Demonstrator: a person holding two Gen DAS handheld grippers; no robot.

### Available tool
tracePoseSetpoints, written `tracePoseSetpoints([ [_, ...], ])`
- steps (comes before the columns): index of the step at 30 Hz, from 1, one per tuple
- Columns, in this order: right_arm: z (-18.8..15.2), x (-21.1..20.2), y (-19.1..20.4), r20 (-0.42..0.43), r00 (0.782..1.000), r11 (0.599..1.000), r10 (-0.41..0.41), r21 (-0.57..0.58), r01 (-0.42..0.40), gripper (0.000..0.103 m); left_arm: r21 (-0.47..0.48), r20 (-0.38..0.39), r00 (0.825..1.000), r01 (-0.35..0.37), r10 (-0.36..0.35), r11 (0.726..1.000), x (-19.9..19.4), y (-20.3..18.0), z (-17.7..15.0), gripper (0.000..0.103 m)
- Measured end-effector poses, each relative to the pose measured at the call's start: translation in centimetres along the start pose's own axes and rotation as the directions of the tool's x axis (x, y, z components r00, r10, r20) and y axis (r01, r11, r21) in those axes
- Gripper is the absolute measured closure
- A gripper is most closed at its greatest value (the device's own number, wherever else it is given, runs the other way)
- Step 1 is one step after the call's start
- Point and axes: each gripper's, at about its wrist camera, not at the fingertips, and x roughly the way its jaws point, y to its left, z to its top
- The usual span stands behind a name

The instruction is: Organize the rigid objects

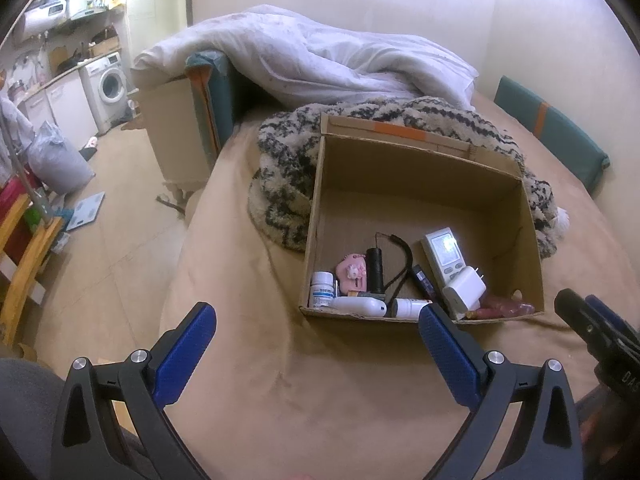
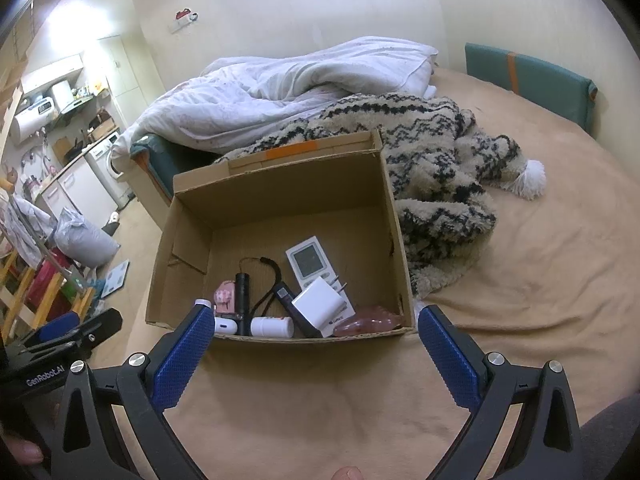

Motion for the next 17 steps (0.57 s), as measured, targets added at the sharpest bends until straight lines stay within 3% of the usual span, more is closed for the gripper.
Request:
tracePoseSetpoints([
  [17, -0.03, -0.16, -0.03, 0.011, 1.000, 1.000, 0.003, -0.001, -0.003, 0.000, -0.011, -0.020, 1.000, 0.019, -0.019, 1.000, 0.17, 0.16, -0.02, 0.002],
])
